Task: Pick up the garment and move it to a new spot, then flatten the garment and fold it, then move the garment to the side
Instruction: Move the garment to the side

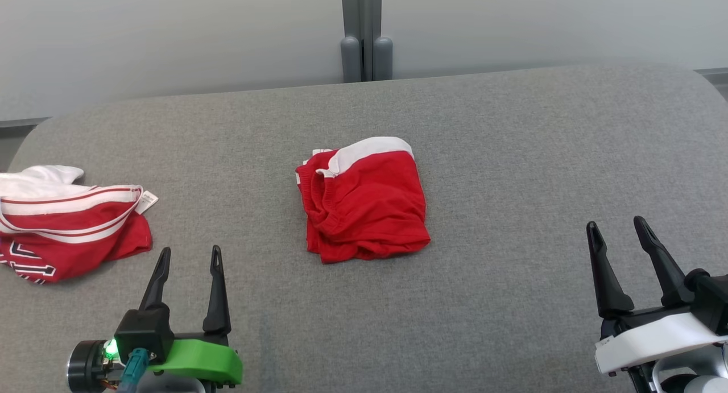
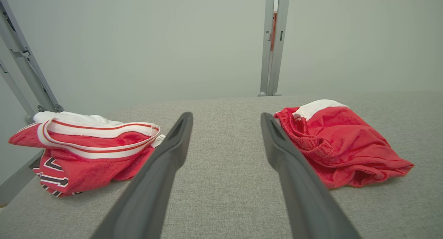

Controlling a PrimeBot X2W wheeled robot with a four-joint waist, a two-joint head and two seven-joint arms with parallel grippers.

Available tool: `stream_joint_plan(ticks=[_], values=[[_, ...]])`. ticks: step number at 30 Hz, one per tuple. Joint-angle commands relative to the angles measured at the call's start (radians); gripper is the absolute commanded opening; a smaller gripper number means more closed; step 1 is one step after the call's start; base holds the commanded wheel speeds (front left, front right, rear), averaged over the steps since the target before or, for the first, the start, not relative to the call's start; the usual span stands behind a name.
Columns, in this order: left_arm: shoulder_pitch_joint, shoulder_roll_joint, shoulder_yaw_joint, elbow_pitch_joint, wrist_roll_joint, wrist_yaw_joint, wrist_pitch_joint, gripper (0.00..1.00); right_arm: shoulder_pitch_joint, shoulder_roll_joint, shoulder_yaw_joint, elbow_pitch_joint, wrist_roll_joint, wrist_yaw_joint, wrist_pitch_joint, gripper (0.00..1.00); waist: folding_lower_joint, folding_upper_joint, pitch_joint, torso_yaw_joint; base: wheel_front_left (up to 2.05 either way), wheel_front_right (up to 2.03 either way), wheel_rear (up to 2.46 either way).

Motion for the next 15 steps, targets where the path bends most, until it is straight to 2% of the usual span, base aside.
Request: stream_joint_plan(ticks=[1,7,15], values=[[-0.007,0.002,0.003,-0.002,-0.006,0.002,-0.003,1.00,0.007,0.003,-0.004,-0.006,-0.006,0.000,0.004,1.00,0.0001,-0.0001,0.007,0.003,0.00,0.00,0.00],[-0.056,-0.005,0.001,-0.022,0.008,-0.002,-0.010,1.00,-0.026,-0.006,-0.015,-0.005,-0.004,0.000,0.015,1.00,0.0001,-0.0001,0.066,0.032,0.00,0.00,0.00],[-0.174,-0.033,-0.017,-0.053,0.033,-0.029,-0.019,1.00,-0.142,-0.036,0.008,0.050,0.012,0.000,0.050,1.00,0.0001,-0.0001,0.234,0.112,0.00,0.00,0.00]])
